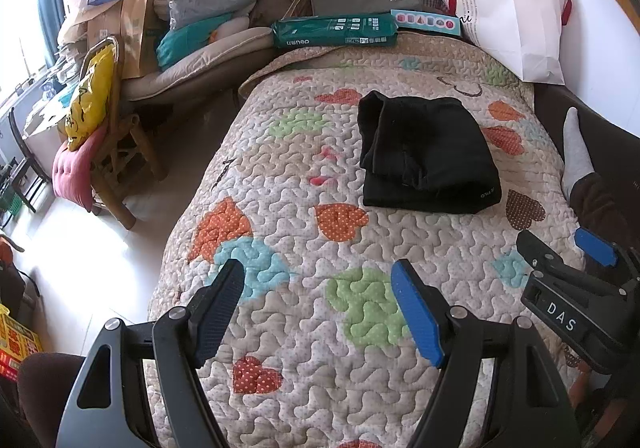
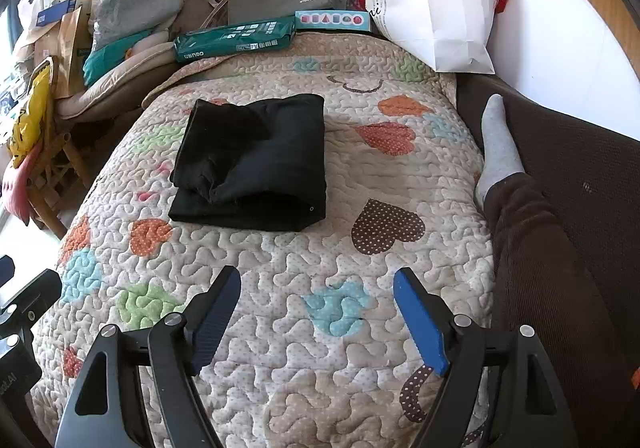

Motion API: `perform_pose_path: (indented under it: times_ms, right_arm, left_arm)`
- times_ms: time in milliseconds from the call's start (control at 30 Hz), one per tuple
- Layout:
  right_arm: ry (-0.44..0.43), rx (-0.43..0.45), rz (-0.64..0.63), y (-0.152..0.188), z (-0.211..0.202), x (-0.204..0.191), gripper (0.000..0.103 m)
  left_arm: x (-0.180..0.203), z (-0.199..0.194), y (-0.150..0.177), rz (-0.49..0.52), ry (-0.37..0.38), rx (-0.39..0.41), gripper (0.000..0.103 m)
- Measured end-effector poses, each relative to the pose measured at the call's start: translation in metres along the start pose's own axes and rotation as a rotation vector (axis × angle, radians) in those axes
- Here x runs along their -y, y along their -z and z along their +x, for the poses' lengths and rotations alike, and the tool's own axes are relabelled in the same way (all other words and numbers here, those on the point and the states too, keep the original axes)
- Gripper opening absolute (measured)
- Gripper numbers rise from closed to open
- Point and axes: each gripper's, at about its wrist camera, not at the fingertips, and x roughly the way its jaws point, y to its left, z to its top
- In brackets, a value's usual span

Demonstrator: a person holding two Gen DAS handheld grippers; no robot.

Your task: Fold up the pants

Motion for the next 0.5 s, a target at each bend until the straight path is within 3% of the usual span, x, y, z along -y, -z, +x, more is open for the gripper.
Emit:
perform_pose_path:
  times_ms: [233,500]
  right_arm:
    - [0.01,0.01,-0.014,0.001,-0.003,-0.003,0.084]
    - [0.011,0.012,-0.004,0.0,-0.003,-0.002,0.084]
  left_arm:
    - [-0.002,-0.002,0.002,-0.013,-0.005,0.029,0.075]
    - [0.003,-0.015,0.002,0.015,-0.063,0.131,0.08]
